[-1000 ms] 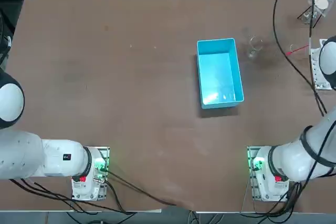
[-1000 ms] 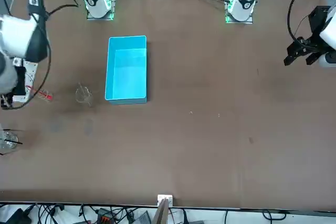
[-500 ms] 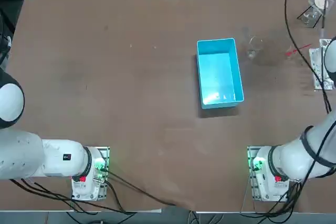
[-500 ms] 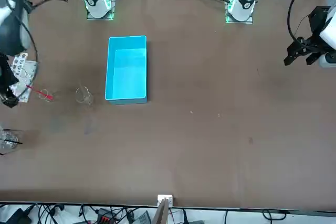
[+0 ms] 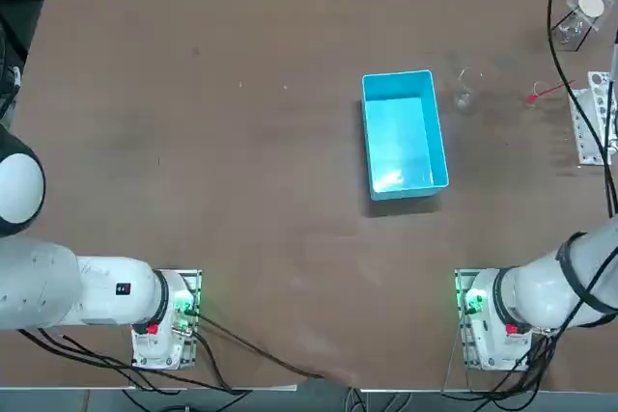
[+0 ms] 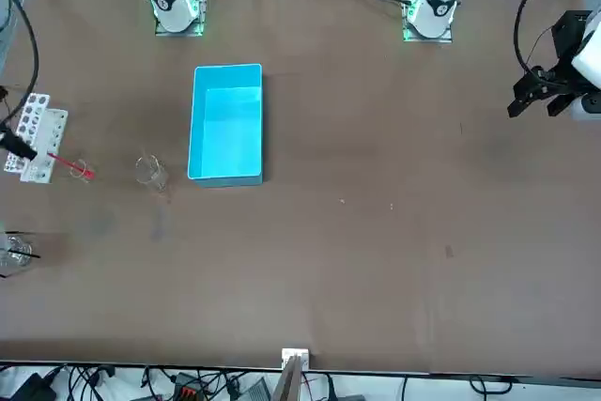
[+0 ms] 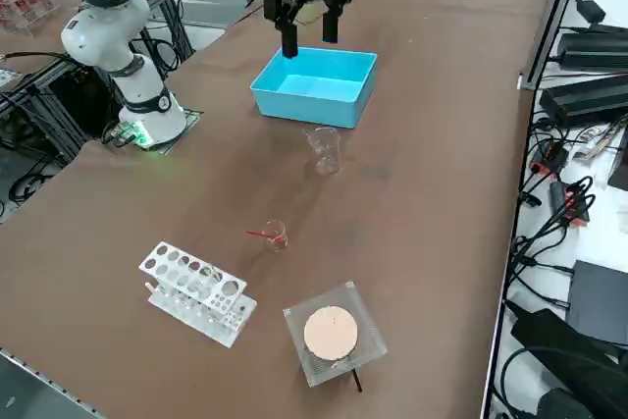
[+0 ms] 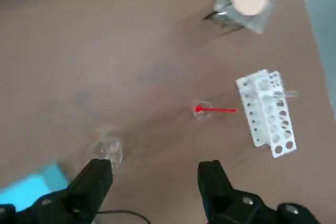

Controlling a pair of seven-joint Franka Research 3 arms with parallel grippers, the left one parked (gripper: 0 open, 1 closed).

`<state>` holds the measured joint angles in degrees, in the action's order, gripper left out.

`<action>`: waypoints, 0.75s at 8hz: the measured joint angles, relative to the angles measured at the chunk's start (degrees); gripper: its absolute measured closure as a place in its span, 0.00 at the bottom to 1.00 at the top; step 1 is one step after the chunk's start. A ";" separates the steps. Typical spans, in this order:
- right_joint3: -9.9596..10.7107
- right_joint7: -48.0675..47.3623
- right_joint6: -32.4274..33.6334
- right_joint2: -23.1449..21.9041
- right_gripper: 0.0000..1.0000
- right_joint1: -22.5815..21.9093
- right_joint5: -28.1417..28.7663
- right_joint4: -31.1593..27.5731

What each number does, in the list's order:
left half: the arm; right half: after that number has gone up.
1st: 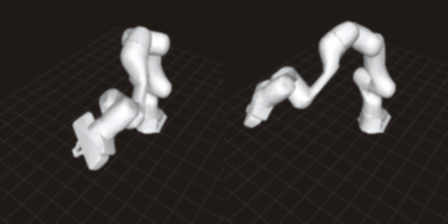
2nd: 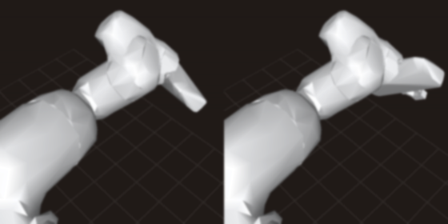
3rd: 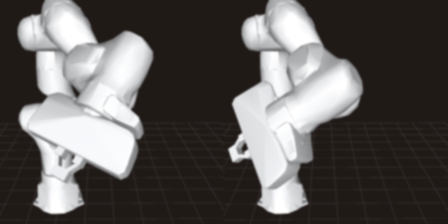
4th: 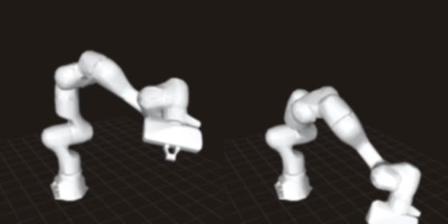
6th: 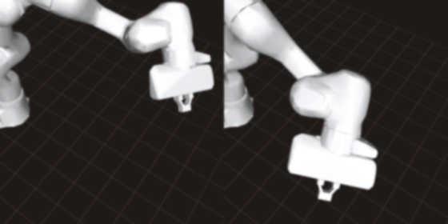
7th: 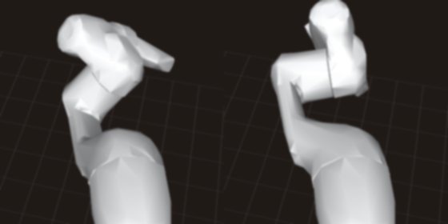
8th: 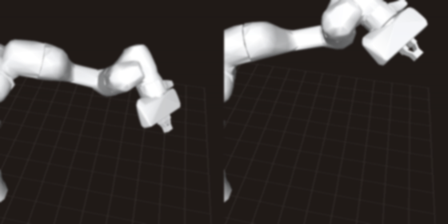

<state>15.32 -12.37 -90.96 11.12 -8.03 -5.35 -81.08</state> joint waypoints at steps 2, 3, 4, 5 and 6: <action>0.31 12.35 2.66 -1.13 0.00 1.06 4.59 0.11; 0.17 14.75 3.04 -1.90 0.00 1.26 5.26 0.34; -0.88 15.79 3.11 -2.93 0.00 1.42 5.40 0.54; -2.78 16.03 3.43 -4.20 0.00 1.90 5.40 0.47; -4.69 16.03 4.03 -5.60 0.00 2.59 5.40 0.10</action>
<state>10.63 3.66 -86.93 5.53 -5.44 0.06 -80.98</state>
